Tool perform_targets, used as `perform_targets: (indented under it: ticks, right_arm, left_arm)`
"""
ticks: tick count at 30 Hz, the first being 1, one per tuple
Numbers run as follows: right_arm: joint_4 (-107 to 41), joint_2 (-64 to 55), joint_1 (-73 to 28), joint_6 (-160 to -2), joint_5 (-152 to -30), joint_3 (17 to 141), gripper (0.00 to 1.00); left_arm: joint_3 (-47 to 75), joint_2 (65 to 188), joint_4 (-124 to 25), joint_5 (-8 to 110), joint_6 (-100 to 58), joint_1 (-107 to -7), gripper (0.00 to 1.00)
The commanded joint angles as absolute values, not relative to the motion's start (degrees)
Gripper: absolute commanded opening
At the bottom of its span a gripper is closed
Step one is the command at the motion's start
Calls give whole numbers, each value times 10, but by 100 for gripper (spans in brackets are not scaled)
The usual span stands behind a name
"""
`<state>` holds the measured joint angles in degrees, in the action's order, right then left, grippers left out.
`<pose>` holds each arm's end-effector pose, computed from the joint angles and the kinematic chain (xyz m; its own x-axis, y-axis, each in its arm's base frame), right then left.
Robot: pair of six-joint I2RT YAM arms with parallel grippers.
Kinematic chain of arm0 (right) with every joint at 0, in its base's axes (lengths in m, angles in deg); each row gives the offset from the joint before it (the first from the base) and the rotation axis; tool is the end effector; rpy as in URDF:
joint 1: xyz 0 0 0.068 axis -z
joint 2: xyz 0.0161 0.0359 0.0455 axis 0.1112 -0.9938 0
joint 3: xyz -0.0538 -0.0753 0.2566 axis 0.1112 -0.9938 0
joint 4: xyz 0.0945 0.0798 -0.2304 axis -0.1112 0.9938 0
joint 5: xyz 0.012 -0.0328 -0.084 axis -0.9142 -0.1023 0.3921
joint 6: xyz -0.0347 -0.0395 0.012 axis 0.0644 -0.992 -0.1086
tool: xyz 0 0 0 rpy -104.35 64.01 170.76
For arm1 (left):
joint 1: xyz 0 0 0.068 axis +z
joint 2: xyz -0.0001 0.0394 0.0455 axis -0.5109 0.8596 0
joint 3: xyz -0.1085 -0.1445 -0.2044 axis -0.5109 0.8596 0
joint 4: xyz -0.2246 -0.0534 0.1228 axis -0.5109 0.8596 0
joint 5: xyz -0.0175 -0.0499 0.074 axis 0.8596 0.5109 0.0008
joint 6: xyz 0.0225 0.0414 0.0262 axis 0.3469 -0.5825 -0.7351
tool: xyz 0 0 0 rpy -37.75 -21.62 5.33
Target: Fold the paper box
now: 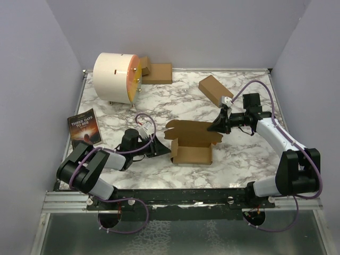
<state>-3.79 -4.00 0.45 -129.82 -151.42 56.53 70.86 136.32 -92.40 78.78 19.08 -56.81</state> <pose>0.2646 0.0607 0.2423 -0.2561 -0.2759 -0.9265 -0.9608 0.1782 0.2125 0.2000 -0.1213 0.1238 -0.8897 -0.2727 -0.3660 0.2196 0.4473 -0.8670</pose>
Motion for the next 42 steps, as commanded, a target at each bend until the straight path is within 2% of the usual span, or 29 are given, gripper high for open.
perform_targets:
  ticks: [1, 4, 9, 28, 34, 42]
  right_arm:
    - [-35, -40, 3, -1306, -1519, 566, 1]
    - [-36, -41, 2, -1305, -1518, 567, 1]
    - [-36, -41, 3, -1305, -1519, 566, 1]
    - [-36, -41, 2, -1305, -1520, 567, 1]
    - [-35, -42, 2, -1305, -1520, 566, 1]
    - [-36, -40, 3, -1306, -1520, 566, 1]
  left_arm:
    - [693, 1367, -924, 775, 185, -580, 47]
    - [687, 1362, -909, 767, 182, -586, 54]
    - [668, 1355, -863, 745, 177, -602, 59]
    - [599, 1312, -676, 544, 149, -708, 60]
    - [560, 1306, -597, 450, 134, -752, 54]
    - [492, 1341, -507, 376, 108, -793, 38]
